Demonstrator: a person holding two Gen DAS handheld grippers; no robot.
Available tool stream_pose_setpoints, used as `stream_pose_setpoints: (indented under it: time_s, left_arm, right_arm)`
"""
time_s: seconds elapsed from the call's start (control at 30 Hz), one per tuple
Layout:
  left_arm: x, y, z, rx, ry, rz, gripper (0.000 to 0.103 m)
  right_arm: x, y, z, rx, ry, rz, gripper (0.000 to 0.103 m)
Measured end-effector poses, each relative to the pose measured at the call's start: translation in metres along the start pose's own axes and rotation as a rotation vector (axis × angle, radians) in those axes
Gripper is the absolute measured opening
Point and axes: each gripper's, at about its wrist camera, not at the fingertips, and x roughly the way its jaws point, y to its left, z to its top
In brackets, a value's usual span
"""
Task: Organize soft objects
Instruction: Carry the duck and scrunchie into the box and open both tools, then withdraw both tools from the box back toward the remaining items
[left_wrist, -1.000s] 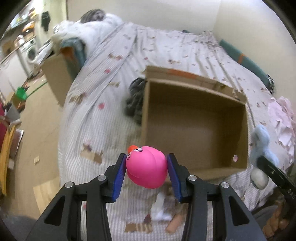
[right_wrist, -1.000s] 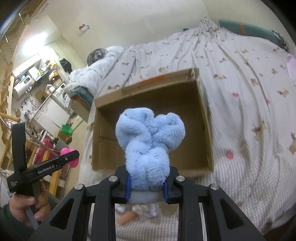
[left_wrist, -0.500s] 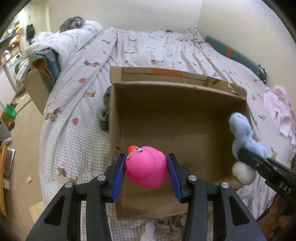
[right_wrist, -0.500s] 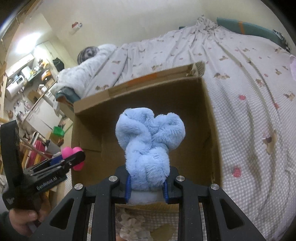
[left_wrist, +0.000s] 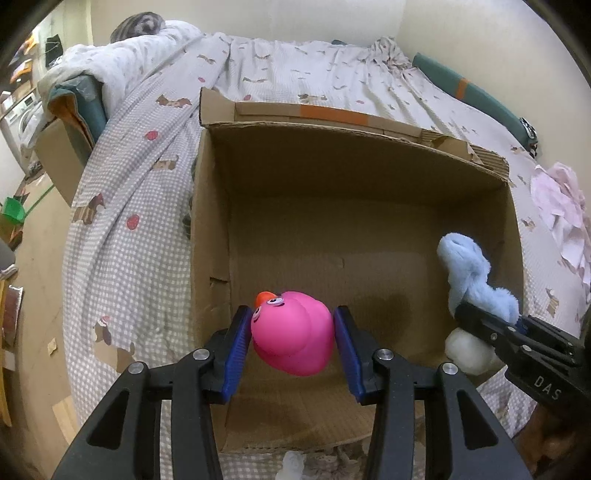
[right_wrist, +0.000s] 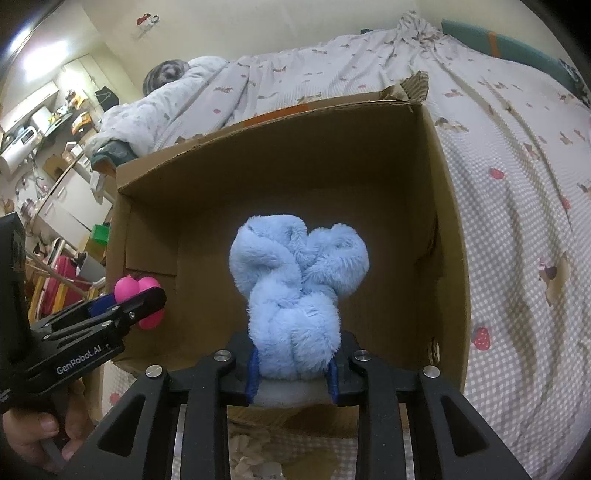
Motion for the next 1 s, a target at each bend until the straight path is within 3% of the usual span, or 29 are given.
stream_pose_setpoints:
  time_s: [0.3, 0.37, 0.4, 0.43, 0.47, 0.6, 0.8, 1.0]
  left_arm:
    - [0.003, -0.002, 0.0, 0.008, 0.007, -0.004, 0.042]
    - [0.002, -0.004, 0.0, 0.013, 0.009, -0.011, 0.043]
    - [0.002, -0.004, 0.0, 0.012, 0.008, -0.012, 0.046]
    - [0.001, -0.004, 0.001, 0.008, 0.004, -0.015, 0.057]
    - [0.0, -0.003, 0.001, 0.004, -0.001, -0.014, 0.064]
    - [-0.005, -0.007, 0.001, 0.016, -0.005, -0.013, 0.07]
    - [-0.02, -0.009, 0.002, 0.038, -0.054, 0.01, 0.071]
    - [-0.031, 0.001, 0.002, -0.017, -0.077, 0.018, 0.072]
  right_arm:
    - [0.004, -0.003, 0.003, 0.013, 0.009, 0.018, 0.03]
    - [0.003, -0.003, 0.003, 0.026, 0.005, 0.048, 0.036]
    - [0.003, -0.004, 0.003, 0.04, 0.003, 0.068, 0.046]
    - [0.001, -0.005, 0.004, 0.05, -0.006, 0.073, 0.061]
    - [-0.001, -0.006, 0.005, 0.057, -0.02, 0.067, 0.067]
    - [-0.012, -0.011, 0.008, 0.088, -0.082, 0.061, 0.08]
    - [-0.016, -0.012, 0.011, 0.106, -0.105, 0.064, 0.088]
    - [-0.016, -0.01, 0.008, 0.098, -0.098, 0.062, 0.089]
